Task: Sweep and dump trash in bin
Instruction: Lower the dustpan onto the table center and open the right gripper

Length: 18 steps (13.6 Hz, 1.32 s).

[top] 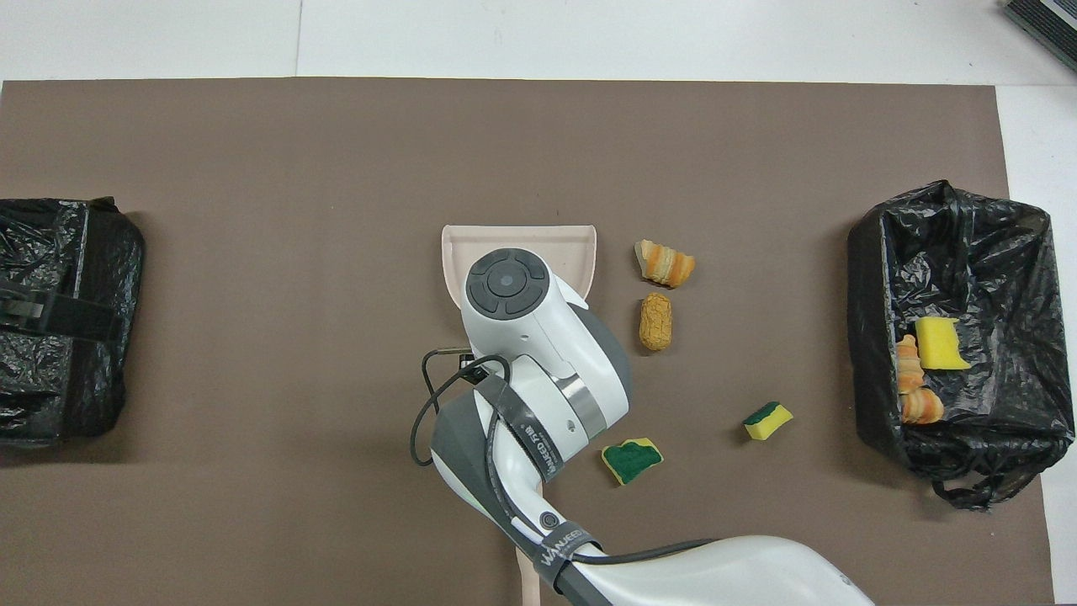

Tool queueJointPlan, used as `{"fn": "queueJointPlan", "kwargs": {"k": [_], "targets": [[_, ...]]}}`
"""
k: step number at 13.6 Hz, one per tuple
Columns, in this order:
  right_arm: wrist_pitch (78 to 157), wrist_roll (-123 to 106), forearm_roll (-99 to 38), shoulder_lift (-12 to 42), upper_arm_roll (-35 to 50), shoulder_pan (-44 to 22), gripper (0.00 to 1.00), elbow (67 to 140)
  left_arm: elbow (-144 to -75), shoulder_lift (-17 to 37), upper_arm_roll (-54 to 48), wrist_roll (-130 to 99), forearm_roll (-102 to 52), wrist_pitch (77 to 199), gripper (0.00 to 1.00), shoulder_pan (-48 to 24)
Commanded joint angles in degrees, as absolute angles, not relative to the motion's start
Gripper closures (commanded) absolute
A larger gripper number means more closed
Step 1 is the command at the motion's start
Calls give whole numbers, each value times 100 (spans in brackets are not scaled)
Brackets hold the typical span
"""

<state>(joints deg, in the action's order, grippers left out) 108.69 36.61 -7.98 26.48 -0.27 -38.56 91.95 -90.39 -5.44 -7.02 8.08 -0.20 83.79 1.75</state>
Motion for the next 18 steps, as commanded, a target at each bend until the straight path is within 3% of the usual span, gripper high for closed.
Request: {"fn": "queueJointPlan", "kwargs": {"k": [1, 5, 10, 15, 18], "targets": [[10487, 3507, -861, 2383, 53, -3797, 0, 9167, -9115, -633, -747, 844, 70, 8446, 0, 229], [9924, 3165, -905, 1804, 114, -3858, 0, 9631, -8939, -475, -625, 835, 44, 8358, 0, 54], [9923, 2892, -923, 871, 123, -4200, 0, 11019, -8711, -440, -380, 835, 44, 8262, 0, -218], [10844, 2883, -1415, 10, 123, -4421, 0, 12741, -8595, -351, -167, 660, 18, 8183, 0, -387], [11188, 3058, -2159, -184, 123, -4526, 0, 13157, -8639, -404, -53, 97, 53, 8218, 0, -510]]}}
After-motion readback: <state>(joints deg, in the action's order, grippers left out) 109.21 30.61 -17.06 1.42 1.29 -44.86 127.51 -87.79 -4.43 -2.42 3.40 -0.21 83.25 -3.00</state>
